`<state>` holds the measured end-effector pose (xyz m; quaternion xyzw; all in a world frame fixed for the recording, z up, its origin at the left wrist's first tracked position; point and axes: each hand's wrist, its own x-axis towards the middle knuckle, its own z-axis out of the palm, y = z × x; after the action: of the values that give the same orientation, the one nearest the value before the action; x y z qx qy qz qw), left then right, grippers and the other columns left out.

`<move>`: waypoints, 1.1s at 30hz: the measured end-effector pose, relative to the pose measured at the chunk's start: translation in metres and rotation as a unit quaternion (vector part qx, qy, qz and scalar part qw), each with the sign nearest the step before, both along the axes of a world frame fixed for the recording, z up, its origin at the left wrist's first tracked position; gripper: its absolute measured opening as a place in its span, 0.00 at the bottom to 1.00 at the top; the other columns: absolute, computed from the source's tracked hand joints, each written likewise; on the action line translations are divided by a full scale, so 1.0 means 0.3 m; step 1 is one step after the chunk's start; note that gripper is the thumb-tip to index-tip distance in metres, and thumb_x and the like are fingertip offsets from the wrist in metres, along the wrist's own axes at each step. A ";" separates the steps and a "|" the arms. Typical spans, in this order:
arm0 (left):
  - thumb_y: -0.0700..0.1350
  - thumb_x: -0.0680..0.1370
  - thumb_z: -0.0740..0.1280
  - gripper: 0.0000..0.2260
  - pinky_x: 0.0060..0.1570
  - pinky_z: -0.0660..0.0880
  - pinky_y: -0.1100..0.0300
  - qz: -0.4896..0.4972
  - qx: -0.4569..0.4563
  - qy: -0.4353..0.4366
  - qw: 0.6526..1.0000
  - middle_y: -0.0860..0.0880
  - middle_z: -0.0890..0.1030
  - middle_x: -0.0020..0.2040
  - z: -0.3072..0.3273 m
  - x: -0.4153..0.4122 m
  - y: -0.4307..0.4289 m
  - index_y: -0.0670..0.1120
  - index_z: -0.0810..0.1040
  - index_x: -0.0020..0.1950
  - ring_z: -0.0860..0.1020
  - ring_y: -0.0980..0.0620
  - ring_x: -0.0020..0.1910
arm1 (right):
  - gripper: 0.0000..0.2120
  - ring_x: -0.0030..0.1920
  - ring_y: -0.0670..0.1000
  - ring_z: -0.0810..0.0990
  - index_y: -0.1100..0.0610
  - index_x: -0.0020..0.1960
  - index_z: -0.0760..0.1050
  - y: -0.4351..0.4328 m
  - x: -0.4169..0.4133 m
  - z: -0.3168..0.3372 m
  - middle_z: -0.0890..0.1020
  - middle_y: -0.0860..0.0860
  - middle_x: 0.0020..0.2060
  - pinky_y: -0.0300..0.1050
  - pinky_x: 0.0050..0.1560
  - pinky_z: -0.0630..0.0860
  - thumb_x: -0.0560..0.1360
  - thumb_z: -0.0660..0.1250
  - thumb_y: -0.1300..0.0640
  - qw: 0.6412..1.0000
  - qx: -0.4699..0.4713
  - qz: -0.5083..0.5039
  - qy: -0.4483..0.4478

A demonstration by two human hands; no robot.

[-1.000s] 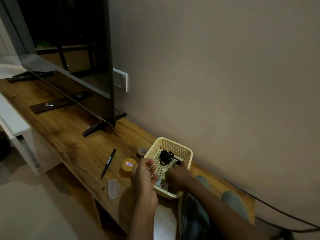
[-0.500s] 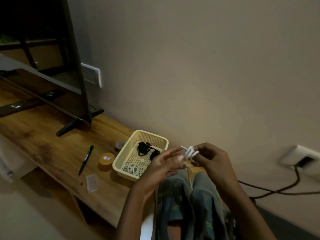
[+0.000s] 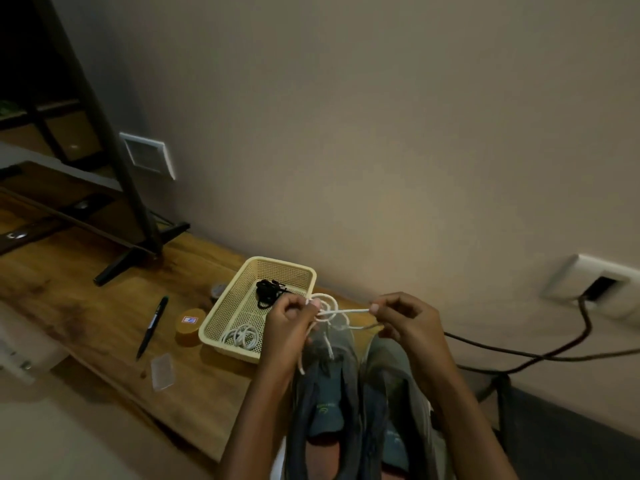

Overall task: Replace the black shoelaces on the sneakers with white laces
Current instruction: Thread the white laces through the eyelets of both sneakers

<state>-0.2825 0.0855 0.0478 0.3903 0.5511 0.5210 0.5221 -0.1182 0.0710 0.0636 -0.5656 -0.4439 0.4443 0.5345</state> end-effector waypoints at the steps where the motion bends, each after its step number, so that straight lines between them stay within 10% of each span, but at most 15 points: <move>1: 0.41 0.76 0.67 0.03 0.29 0.72 0.63 0.026 -0.002 0.000 1.000 0.46 0.81 0.40 -0.001 0.004 0.001 0.45 0.73 0.45 0.77 0.54 0.32 | 0.05 0.36 0.49 0.77 0.59 0.39 0.79 0.003 0.009 -0.001 0.81 0.51 0.33 0.42 0.35 0.72 0.71 0.68 0.67 1.000 0.005 -0.025 0.007; 15: 0.45 0.77 0.67 0.07 0.35 0.66 0.58 0.167 -0.045 0.014 0.985 0.49 0.73 0.37 0.000 0.004 -0.002 0.46 0.74 0.40 0.69 0.53 0.35 | 0.07 0.44 0.52 0.78 0.55 0.44 0.78 0.016 0.117 0.014 0.80 0.52 0.40 0.48 0.50 0.77 0.73 0.66 0.66 0.924 0.125 -0.361 -0.027; 23: 0.46 0.77 0.65 0.05 0.39 0.71 0.63 0.137 -0.147 -0.426 0.882 0.48 0.78 0.45 0.019 -0.043 0.010 0.45 0.76 0.46 0.76 0.55 0.41 | 0.07 0.47 0.50 0.77 0.57 0.49 0.77 0.005 0.150 -0.008 0.79 0.54 0.45 0.42 0.49 0.74 0.75 0.65 0.66 0.902 0.105 -0.407 -0.097; 33: 0.42 0.80 0.60 0.10 0.35 0.71 0.64 0.344 -0.099 -0.342 0.869 0.47 0.80 0.51 -0.016 -0.126 0.026 0.43 0.76 0.59 0.78 0.55 0.42 | 0.09 0.50 0.51 0.77 0.64 0.55 0.77 0.009 0.205 -0.026 0.80 0.59 0.50 0.45 0.55 0.75 0.75 0.64 0.66 0.870 0.075 -0.482 -0.066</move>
<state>-0.3202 0.0934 0.0429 -0.0799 0.4862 0.7114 0.5012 -0.0566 0.0736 0.0557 -0.6952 -0.1823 0.0584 0.6929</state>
